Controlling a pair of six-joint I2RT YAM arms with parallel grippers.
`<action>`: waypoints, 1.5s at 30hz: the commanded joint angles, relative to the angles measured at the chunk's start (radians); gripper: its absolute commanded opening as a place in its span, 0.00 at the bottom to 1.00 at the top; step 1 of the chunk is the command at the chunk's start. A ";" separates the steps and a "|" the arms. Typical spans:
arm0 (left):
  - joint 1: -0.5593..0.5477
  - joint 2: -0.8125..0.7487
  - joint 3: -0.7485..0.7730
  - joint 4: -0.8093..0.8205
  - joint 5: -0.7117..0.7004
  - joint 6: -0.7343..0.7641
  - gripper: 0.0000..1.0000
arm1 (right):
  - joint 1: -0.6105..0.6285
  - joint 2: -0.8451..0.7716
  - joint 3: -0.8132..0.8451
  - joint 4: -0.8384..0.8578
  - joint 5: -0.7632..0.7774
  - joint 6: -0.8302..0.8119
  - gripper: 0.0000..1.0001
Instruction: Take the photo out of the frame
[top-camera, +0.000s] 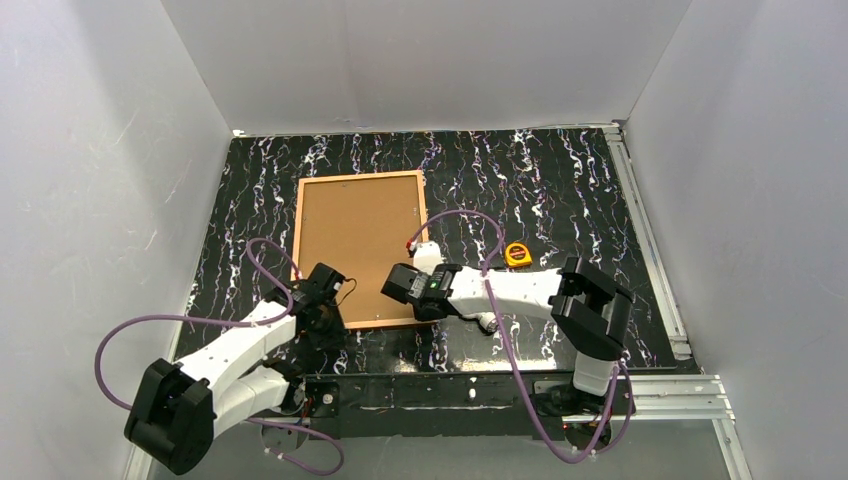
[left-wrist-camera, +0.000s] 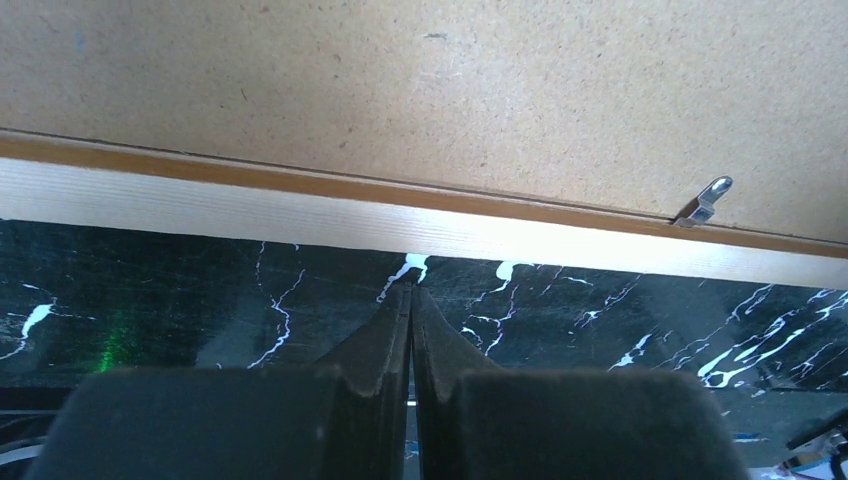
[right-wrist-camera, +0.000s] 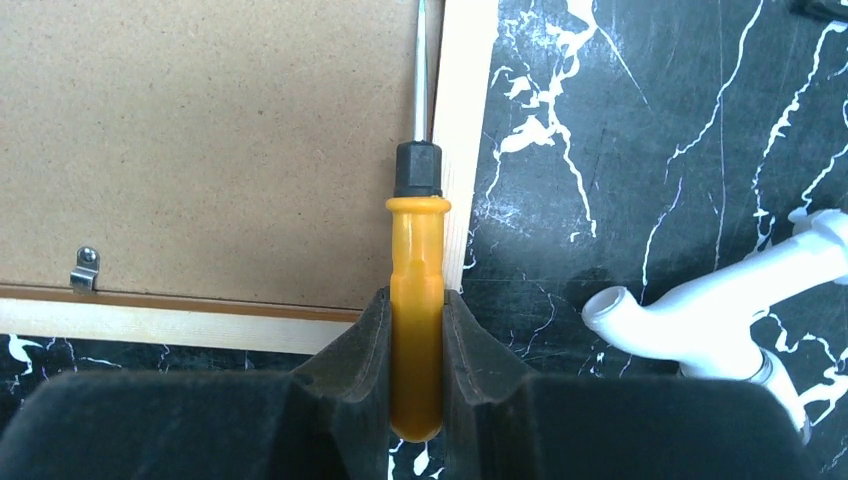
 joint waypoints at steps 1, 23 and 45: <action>0.002 -0.017 -0.001 -0.125 -0.020 0.084 0.00 | -0.023 -0.070 -0.065 0.089 -0.001 -0.091 0.01; 0.037 0.124 0.107 0.117 0.207 0.182 0.00 | -0.153 -0.170 -0.104 0.060 -0.346 -0.118 0.01; 0.051 0.181 0.030 -0.029 -0.070 0.081 0.00 | -0.220 -0.013 0.127 -0.039 -0.266 -0.202 0.01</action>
